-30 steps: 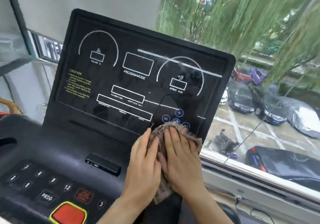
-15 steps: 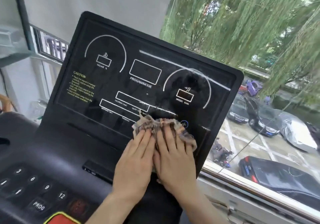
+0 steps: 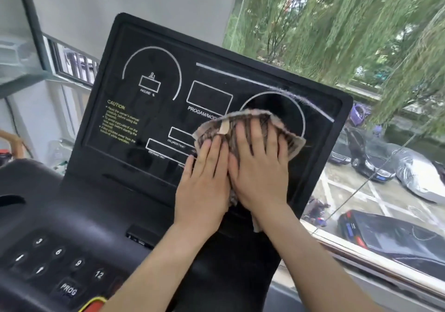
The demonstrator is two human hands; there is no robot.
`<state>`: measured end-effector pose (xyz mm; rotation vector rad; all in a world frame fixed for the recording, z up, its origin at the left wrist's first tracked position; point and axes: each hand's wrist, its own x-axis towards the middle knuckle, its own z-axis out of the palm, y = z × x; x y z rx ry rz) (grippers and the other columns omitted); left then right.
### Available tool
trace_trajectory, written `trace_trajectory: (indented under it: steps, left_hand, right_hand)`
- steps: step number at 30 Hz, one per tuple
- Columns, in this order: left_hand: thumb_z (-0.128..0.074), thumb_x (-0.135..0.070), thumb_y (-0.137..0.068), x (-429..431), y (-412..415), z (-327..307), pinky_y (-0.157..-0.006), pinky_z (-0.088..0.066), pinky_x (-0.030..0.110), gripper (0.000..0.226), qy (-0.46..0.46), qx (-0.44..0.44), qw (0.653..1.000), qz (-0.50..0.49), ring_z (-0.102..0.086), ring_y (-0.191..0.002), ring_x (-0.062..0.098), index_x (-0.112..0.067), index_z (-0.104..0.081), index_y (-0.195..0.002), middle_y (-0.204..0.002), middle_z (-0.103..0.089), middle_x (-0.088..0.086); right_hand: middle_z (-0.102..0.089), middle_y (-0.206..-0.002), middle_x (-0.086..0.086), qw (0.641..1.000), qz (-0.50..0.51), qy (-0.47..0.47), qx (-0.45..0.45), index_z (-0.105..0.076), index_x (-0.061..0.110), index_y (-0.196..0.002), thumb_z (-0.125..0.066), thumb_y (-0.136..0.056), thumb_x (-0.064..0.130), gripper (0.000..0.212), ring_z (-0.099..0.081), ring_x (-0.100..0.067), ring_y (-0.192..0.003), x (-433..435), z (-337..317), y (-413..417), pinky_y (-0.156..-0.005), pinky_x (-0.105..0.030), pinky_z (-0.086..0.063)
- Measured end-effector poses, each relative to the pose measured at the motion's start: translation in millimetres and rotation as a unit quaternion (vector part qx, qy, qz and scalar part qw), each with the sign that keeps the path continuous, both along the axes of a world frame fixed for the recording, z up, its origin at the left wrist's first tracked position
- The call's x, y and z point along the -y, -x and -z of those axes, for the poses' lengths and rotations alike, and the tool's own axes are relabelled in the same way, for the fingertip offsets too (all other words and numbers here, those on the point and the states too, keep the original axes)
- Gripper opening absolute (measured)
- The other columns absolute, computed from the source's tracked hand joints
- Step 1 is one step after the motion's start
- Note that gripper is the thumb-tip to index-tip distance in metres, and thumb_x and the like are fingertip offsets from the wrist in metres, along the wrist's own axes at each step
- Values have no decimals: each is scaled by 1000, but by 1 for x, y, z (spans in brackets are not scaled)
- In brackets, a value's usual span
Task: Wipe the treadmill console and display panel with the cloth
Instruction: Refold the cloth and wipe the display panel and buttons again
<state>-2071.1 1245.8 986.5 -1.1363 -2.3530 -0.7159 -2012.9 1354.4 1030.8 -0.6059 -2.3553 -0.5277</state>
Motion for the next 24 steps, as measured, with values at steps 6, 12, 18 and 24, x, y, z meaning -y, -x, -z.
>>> trace_trajectory:
  steps: [6, 12, 18, 24]
  left_hand:
    - [-36, -37, -91, 60, -7, 64, -111, -24, 46, 59, 88, 5, 996, -18, -33, -140, 21, -7, -47, -140, -147, -45, 7]
    - [-36, -43, -94, 62, 24, 34, -115, -27, 46, 64, 62, 30, 997, -25, -30, -143, 21, -11, -35, -148, -154, -34, 5]
    - [-25, -40, -99, 54, 88, -25, -119, -12, 40, 62, -2, 71, 997, -19, -9, -149, 20, -13, -14, -154, -162, -10, 4]
    - [-36, -35, -93, 117, 83, 64, -108, -38, 50, 61, -11, 129, 991, -31, -33, -141, 32, 0, -39, -143, -151, -35, 18]
  right_hand:
    - [-31, -157, -1, 993, -60, 15, 97, -38, 26, -148, -39, -97, 44, 54, -25, -26, -143, 49, 76, -18, -109, -48, -26]
    - [-33, -156, -2, 988, -82, -48, 125, -37, 26, -148, -38, -95, 56, 62, -32, -29, -140, 23, 24, 18, -101, -50, -30]
    - [-34, -155, -4, 1000, -12, -9, 27, -38, 25, -148, -38, -97, 51, 57, -34, -33, -139, 40, -27, 111, -109, -51, -19]
    - [-24, -160, 0, 979, -97, -36, 177, -29, 27, -152, -35, -101, 45, 54, -31, -27, -142, 105, 51, 104, -106, -46, -27]
